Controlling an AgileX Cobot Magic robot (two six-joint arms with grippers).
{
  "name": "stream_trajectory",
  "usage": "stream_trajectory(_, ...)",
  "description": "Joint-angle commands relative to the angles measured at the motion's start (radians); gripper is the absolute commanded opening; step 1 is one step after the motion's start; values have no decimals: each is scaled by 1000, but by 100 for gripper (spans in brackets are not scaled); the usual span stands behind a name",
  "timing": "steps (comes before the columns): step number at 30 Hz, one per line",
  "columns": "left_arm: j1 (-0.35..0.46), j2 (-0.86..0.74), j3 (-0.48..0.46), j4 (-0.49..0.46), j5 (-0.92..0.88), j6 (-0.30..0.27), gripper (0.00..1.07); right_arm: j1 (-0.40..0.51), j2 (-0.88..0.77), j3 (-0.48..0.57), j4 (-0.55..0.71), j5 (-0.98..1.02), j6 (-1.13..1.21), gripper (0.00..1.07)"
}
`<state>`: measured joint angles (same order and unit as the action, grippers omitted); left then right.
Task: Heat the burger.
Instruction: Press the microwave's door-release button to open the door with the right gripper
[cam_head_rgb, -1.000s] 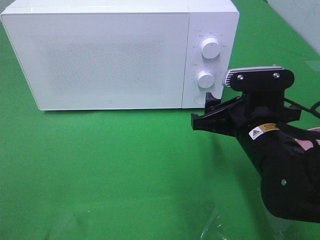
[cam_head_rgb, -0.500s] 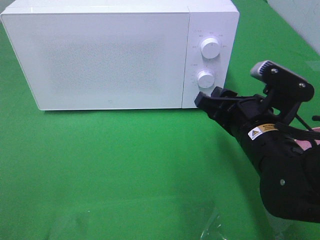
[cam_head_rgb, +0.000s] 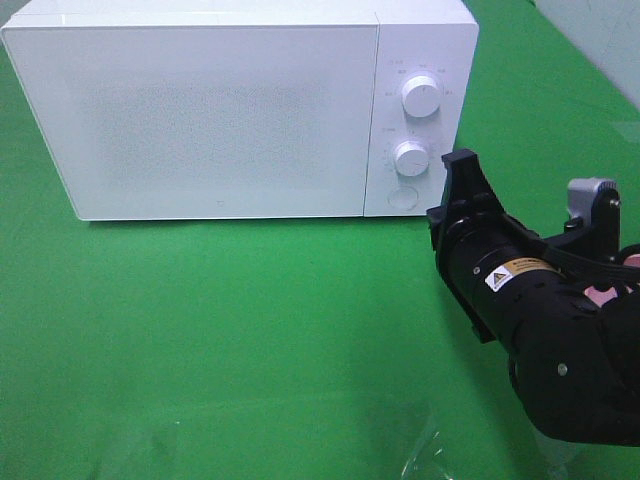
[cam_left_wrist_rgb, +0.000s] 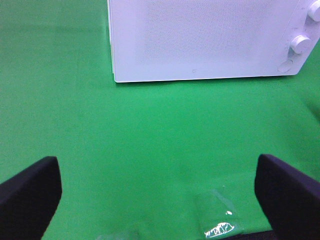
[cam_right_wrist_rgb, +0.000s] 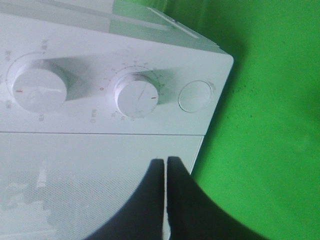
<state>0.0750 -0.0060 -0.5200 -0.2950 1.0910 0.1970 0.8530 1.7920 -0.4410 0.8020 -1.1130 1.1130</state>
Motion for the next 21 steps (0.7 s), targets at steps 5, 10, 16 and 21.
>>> stream_trajectory(5,-2,-11,3,2,-18,-5,96,1,5,-8,-22,72,211,0)
stream_trajectory(10,-2,-11,3,2,-18,-5,96,-37,5,-10,-22,124,237,0)
stream_trajectory(16,-2,-11,3,2,-18,-5,96,-101,5,-31,-84,160,245,0)
stream_trajectory(21,-2,-11,3,2,-18,-5,96,-153,50,-98,-136,169,248,0)
